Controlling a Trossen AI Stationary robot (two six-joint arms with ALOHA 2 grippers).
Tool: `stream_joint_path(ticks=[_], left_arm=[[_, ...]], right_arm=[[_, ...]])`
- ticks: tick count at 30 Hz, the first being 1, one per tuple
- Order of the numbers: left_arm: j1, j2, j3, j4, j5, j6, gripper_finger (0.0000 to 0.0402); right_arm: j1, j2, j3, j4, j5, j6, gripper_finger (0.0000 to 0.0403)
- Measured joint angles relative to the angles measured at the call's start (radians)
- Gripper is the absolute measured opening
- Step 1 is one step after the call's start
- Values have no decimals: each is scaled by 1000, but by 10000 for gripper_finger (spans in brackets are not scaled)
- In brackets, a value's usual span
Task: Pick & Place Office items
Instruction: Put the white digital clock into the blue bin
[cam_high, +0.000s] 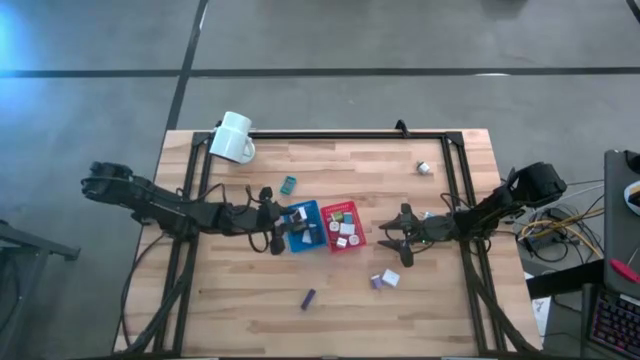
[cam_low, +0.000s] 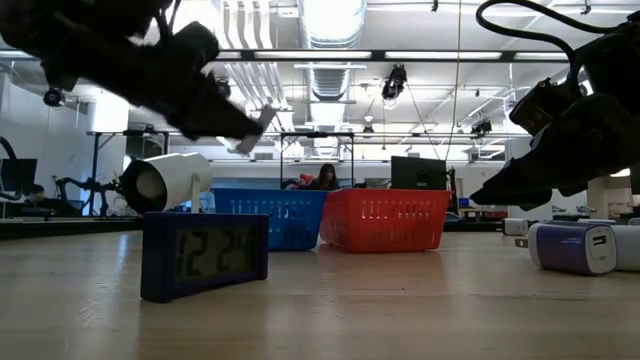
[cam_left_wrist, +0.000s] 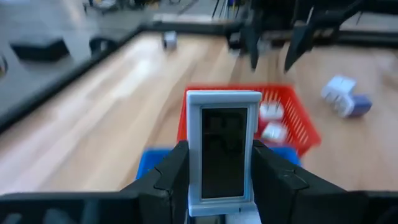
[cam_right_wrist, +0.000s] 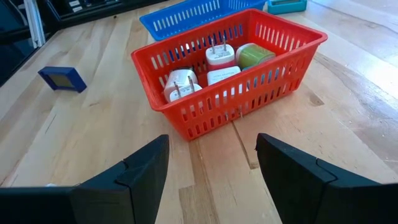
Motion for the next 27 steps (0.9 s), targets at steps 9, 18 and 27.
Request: stream_joint_path(ticks=[9, 18, 27], left_arm=[[7, 0, -10, -244, 29, -172, 135], [14, 0, 139, -488, 58, -136, 135], [19, 1, 226, -623, 87, -127, 135]], right_arm=[[0, 0, 0, 1, 1, 0, 235], [0, 0, 0, 3, 1, 0, 235], [0, 0, 0, 3, 1, 0, 235]])
